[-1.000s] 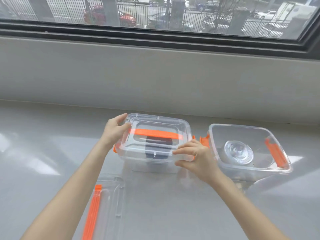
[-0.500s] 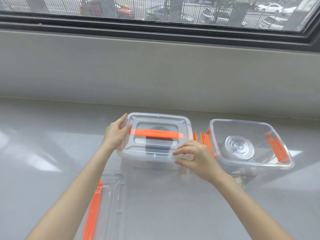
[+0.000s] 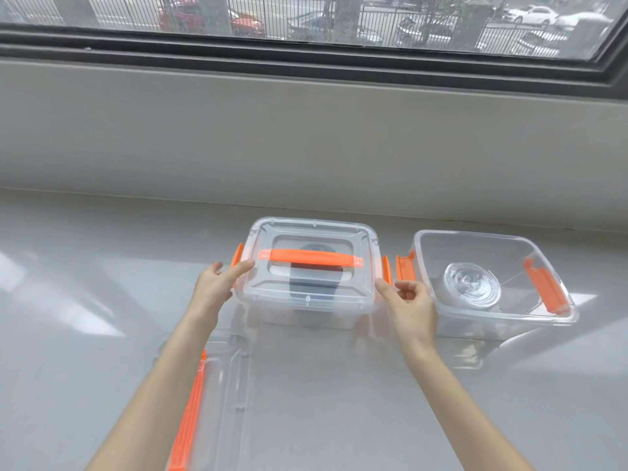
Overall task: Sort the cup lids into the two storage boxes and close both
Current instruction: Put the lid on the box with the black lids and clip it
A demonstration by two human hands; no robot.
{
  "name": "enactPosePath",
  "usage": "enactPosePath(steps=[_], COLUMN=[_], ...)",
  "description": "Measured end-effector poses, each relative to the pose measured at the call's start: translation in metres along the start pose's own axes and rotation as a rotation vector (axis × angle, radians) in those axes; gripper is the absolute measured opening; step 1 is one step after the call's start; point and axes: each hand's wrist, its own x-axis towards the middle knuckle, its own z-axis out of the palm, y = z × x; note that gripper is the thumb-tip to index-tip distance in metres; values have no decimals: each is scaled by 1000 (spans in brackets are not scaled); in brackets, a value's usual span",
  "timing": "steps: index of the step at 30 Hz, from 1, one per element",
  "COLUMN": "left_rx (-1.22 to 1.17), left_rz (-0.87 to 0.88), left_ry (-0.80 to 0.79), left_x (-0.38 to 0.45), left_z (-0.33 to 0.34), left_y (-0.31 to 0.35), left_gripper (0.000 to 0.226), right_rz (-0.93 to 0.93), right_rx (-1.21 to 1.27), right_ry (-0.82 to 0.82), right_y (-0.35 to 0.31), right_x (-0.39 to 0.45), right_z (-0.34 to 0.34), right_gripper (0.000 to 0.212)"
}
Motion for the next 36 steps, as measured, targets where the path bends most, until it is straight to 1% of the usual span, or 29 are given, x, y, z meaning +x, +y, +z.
enactPosePath(steps=[1, 3, 4, 5, 7, 9, 11, 12, 14, 15, 18, 19, 21, 24, 29, 36], left_rx=[-59, -158, -183, -201, -217, -207, -130, -81, 30, 83, 203, 231, 275, 331, 461, 475], left_rz=[-29, -21, 1, 21, 50, 91, 164, 216, 322, 367, 474, 498, 527, 563, 657, 660], left_ry=[-29, -52, -39, -9, 60, 128, 195, 228, 283, 298, 284, 281, 288, 313, 314, 320], left_x=[-1, -8, -11, -12, -14, -16, -19, -22, -29, -31, -31, -30, -26, -26, -28, -30], left_z=[0, 4, 6, 9, 12, 14, 14, 15, 16, 18, 17, 16, 14, 15, 16, 16], left_y=[-6, -11, -11, -10, -9, -8, -8, -7, -3, -1, -2, -3, -7, -6, -1, 1], left_gripper=[73, 35, 24, 19, 19, 28, 39, 40, 37, 34, 15, 8, 10, 24, 24, 24], right_rz=[67, 154, 170, 175, 194, 196, 197, 202, 184, 151, -5, -43, -92, -118, -141, -207], right_rx=[1, 0, 4, 13, 54, 100, 135, 154, 196, 194, 75, 47, 9, -1, -56, -141], right_ry=[-23, -74, -88, -94, -87, -65, -52, -54, -49, -33, -12, -19, -24, -2, 47, 74], right_y=[5, 9, 9, 8, 4, 3, 3, 4, 3, 3, -3, -4, -7, -10, -9, -8], right_x=[-2, -5, -6, -6, -8, -9, -9, -9, -10, -10, -9, -7, -5, -7, -6, -4], right_z=[2, 6, 8, 10, 14, 17, 19, 20, 22, 22, 19, 17, 14, 14, 19, 22], right_gripper=[40, 51, 55, 60, 70, 75, 70, 69, 69, 64, 24, 18, 17, 9, 10, 15])
